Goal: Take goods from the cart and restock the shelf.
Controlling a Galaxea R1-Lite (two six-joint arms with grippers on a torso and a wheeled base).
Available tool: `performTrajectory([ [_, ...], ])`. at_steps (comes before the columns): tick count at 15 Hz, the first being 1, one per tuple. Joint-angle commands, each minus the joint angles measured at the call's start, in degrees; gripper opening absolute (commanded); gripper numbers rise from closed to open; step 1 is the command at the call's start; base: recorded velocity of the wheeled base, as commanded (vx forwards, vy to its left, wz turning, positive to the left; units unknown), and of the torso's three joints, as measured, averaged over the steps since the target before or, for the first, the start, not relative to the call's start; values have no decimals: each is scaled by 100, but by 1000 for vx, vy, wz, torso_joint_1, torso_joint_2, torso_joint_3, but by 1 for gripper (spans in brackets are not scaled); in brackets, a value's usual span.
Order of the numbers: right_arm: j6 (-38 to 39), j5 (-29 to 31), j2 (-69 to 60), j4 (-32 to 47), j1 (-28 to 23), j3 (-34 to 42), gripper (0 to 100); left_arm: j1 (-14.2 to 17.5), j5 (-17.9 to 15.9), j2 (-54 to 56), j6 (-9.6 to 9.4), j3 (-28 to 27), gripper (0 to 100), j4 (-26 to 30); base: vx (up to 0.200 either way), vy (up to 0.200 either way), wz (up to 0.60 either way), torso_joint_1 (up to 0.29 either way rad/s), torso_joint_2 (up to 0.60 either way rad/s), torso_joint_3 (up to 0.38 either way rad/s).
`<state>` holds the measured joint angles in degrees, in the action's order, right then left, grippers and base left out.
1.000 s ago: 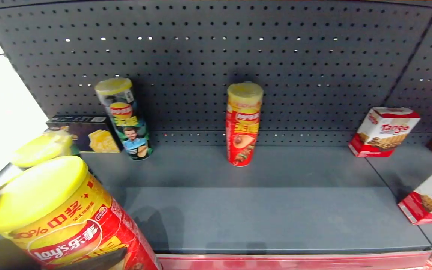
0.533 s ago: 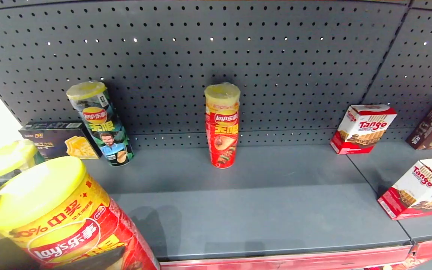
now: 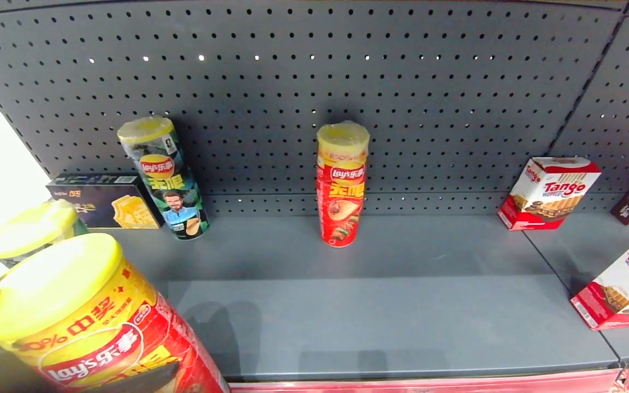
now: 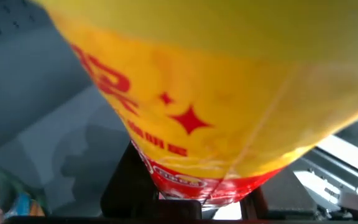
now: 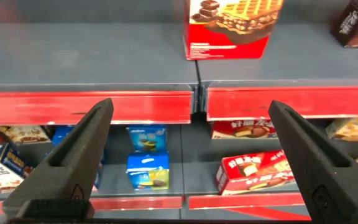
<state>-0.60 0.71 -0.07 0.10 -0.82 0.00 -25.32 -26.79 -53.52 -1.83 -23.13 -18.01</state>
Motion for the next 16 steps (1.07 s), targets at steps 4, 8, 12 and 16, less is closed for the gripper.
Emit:
performTrajectory([
  [4,-19,-18,7,-1,3,0,100,-70,-98,157,-11,-69,0,-1,0,0,0,0,0,0],
  [8,-107,-150,183,-10,38,-352,100,-26,122,157,-283,-17,0,-10,0,0,0,0,0,0],
  [12,-142,-958,1581,96,293,-1775,100,-61,104,61,-344,-52,0,-10,0,0,0,0,0,0],
  [16,-538,-1354,2741,-150,512,-2338,100,-34,104,69,-327,-43,0,-10,0,0,0,0,0,0],
])
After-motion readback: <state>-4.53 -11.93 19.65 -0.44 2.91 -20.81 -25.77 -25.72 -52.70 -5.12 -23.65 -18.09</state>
